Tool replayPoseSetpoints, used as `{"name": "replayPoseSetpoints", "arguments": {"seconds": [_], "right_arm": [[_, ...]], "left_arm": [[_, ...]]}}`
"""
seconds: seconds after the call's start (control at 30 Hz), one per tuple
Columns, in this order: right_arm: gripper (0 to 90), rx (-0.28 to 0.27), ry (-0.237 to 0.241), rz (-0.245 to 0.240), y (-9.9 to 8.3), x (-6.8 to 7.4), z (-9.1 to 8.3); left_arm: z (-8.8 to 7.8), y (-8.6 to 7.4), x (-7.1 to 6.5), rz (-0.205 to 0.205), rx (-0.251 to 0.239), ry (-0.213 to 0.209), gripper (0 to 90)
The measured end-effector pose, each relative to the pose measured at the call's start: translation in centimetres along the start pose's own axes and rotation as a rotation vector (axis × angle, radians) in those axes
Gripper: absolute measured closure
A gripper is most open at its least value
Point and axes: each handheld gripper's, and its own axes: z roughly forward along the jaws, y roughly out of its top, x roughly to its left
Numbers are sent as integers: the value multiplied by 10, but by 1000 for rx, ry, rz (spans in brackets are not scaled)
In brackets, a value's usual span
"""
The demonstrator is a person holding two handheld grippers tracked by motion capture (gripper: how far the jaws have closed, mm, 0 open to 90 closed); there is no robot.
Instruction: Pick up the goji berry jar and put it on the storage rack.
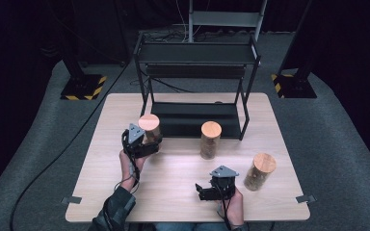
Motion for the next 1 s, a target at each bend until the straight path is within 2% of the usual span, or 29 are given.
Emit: {"name": "replayPoseSetpoints", "arguments": {"seconds": [1.0], "right_arm": [[12, -1, -3, -1, 0, 0, 0]], "left_arm": [[15, 10, -2, 18, -10, -10, 245]]}}
